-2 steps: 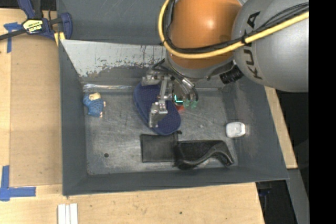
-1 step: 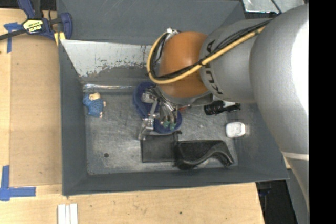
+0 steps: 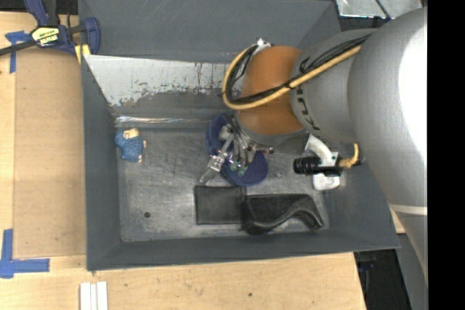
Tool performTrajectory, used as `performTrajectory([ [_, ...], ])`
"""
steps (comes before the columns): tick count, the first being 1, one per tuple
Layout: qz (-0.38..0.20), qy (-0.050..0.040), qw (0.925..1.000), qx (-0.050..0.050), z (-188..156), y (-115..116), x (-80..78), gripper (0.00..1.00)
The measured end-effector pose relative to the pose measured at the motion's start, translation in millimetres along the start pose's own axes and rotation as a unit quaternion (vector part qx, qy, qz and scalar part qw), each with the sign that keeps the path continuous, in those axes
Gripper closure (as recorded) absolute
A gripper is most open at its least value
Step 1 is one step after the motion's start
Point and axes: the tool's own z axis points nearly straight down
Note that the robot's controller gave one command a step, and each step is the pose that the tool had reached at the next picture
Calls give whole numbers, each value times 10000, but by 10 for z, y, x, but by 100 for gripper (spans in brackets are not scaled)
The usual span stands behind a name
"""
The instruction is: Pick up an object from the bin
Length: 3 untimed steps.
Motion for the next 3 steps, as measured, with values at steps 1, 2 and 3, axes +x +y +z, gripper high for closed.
performTrajectory([
  [1, 45, -131, 9999, -40, -49, -13, -89, 100],
  [2, 84, 47, 9999, 75, -948, 38, -148, 100],
  [3, 474, 43, 9988, 79, -2132, 12, -251, 100],
])
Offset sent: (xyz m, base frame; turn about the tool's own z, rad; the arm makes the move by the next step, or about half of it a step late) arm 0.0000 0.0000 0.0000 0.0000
